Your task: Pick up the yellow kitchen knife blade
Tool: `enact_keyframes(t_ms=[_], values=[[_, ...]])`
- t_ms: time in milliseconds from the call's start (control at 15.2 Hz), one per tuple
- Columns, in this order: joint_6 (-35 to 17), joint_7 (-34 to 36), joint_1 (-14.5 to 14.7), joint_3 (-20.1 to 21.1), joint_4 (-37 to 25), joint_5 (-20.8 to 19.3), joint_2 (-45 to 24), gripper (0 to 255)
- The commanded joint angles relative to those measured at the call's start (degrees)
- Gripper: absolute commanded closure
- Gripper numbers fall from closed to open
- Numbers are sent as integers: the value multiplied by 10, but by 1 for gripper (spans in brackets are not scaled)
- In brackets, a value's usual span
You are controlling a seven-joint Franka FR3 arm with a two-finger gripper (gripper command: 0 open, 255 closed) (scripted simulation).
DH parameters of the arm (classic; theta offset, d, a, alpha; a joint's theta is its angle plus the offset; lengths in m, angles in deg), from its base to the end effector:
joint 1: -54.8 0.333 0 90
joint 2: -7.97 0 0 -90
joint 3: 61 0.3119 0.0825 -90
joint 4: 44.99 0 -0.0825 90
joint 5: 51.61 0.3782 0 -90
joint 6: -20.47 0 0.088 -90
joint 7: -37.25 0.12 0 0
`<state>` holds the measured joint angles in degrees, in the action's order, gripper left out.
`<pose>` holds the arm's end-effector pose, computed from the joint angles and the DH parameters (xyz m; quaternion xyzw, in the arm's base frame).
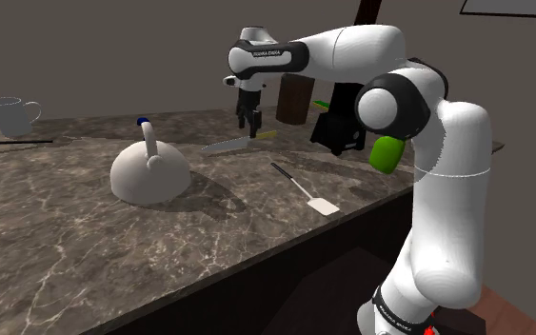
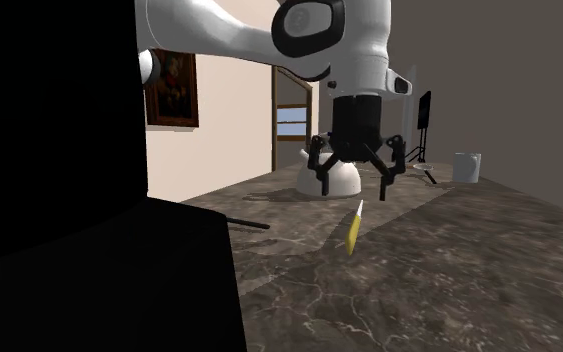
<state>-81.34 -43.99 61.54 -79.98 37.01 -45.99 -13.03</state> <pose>0.6518 -0.1000 0.4785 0.8240 0.5665 -0.0080 0.0068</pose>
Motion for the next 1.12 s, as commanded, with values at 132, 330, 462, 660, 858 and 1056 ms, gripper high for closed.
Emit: enact_keyframes(t_ms=[132,330,462,660,858,1056], values=[[-15,-20,-4,6,-8,6,-26,0],[-37,-21,-3,7,12,7,-28,0],[-49,-21,-2,7,22,8,-30,0],[-51,-21,-2,7,25,8,-29,255],[-50,-21,-2,7,25,8,-29,255],[-50,-21,-2,7,25,8,-29,255]])
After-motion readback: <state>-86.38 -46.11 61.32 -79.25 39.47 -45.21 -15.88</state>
